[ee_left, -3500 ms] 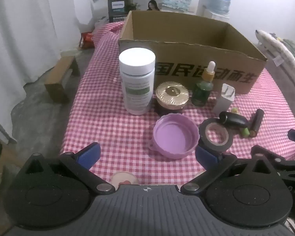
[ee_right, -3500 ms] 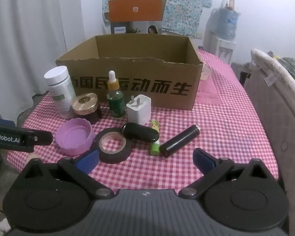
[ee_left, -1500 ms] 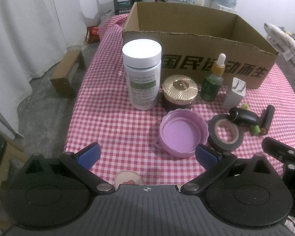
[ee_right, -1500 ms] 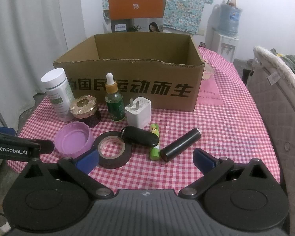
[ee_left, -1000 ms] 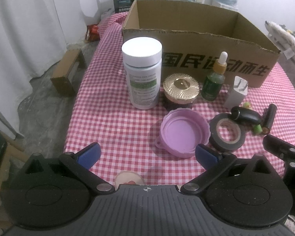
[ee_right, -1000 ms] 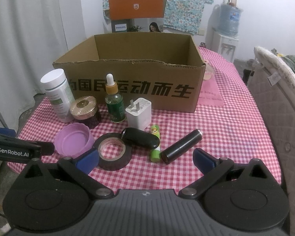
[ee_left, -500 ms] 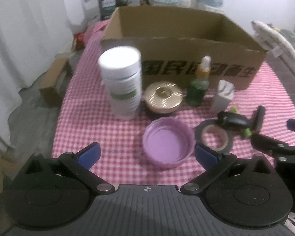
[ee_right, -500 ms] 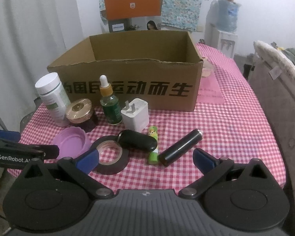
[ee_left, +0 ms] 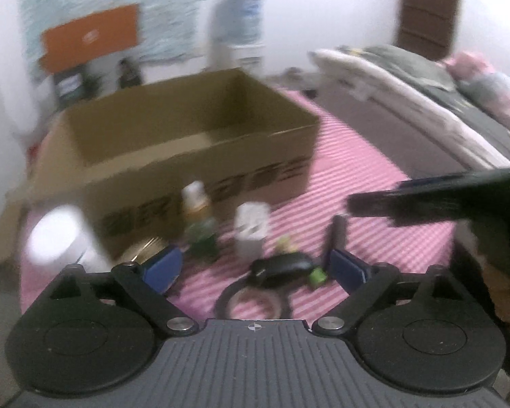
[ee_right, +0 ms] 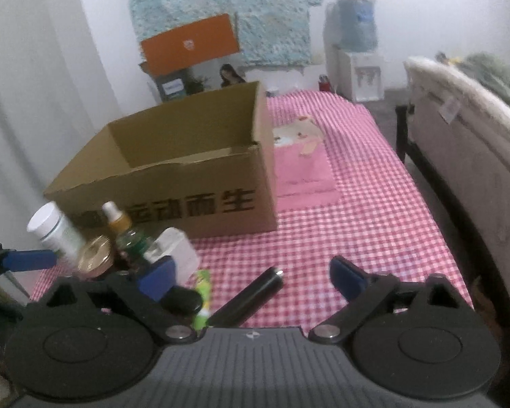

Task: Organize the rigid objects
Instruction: 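Grasp the black cylinder with the right gripper, then carry the black cylinder into the cardboard box and open the right gripper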

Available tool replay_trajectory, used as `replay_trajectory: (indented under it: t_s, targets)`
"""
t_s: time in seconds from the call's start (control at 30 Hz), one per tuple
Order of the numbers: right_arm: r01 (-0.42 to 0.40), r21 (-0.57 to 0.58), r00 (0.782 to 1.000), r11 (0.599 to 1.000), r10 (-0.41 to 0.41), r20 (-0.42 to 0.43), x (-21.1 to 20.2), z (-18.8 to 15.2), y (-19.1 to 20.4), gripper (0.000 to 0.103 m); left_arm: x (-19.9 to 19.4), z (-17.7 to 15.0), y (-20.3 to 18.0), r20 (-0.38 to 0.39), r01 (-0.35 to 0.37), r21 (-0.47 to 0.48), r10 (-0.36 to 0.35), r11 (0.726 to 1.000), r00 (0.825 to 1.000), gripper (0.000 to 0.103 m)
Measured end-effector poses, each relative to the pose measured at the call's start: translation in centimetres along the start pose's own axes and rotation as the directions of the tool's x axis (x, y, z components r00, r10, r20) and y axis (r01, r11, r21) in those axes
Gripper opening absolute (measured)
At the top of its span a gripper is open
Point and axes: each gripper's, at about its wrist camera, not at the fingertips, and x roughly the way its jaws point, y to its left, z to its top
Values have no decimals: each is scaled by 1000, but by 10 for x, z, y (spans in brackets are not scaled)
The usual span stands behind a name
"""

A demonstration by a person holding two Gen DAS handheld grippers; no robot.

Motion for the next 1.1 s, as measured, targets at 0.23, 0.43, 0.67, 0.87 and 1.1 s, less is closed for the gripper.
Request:
replay_trajectory:
  t_s: [0.23, 0.43, 0.67, 0.87, 1.1]
  targets:
    - [-47, 63, 986, 997, 56, -157, 44, 4, -14, 59, 30, 8, -35, -48, 109, 169, -102, 980, 994, 68]
    - [-80, 66, 971, 995, 93, -219, 67, 1, -18, 30, 47, 8, -46, -112, 177, 200, -157, 964, 981, 50]
    - [-122, 80, 960, 989, 138, -242, 76, 5, -31, 23, 76, 17, -61, -202, 207, 220, -163, 953, 966, 47]
    - [-174, 178, 945, 968, 215, -246, 78, 10, -47, 23, 100, 23, -64, -293, 266, 163, -211, 950, 932, 48]
    - [-223, 262, 933, 939, 283, -221, 75, 6, -63, 23, 118, 26, -67, -336, 246, 129, -190, 961, 922, 46]
